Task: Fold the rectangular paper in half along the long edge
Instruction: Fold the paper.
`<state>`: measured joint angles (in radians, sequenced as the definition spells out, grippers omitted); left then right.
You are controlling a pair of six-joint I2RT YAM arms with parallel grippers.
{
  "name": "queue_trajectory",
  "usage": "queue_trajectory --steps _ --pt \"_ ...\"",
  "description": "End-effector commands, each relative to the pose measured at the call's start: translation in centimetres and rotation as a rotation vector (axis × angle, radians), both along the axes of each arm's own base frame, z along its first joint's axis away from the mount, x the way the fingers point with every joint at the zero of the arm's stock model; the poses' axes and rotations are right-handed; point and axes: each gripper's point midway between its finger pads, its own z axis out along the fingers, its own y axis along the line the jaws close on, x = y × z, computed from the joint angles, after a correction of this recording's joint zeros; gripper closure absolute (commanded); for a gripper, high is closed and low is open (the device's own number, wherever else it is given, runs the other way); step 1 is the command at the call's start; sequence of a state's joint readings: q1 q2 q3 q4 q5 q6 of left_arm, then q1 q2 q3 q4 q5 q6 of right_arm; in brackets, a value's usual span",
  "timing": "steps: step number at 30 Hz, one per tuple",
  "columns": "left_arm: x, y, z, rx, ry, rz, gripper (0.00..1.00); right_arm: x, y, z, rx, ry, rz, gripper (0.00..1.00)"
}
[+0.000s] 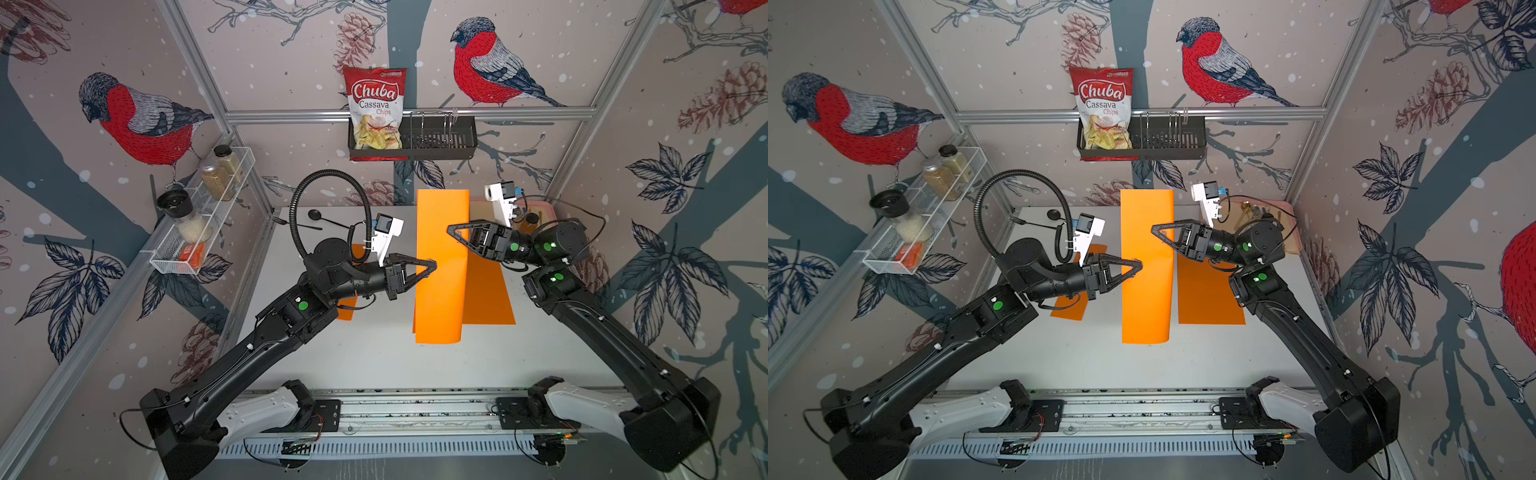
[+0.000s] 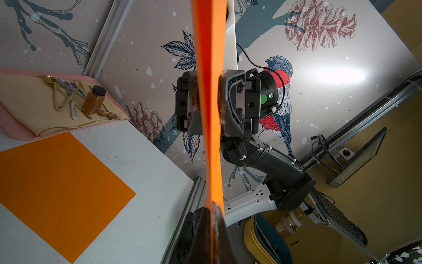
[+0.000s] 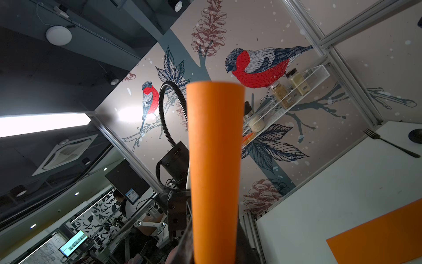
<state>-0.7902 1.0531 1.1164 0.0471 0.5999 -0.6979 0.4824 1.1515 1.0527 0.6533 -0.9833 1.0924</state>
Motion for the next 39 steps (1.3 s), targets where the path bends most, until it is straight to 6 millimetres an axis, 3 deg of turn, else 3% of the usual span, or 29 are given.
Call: queue_trajectory --steps 1,20,31,39 --pt "-0.3 0.0 0.6 -0.013 -0.034 -0.011 1.0 -0.4 -0.3 0.9 0.022 -0.033 -0.006 0.8" --pt "-0.4 -0.5 0.3 -0.013 -0.033 -0.024 1.0 -0.1 -0.3 0.7 0.021 -0.024 -0.03 0.85" --pt "-0.3 0.1 1.4 -0.025 -0.064 0.011 1.0 -1.3 0.8 -1.0 -0.067 -0.022 0.014 0.67" --pt "0.5 1.0 2.4 -0.032 -0.096 0.098 1.0 -2.5 2.1 -2.2 -0.165 -0.044 0.018 0.63"
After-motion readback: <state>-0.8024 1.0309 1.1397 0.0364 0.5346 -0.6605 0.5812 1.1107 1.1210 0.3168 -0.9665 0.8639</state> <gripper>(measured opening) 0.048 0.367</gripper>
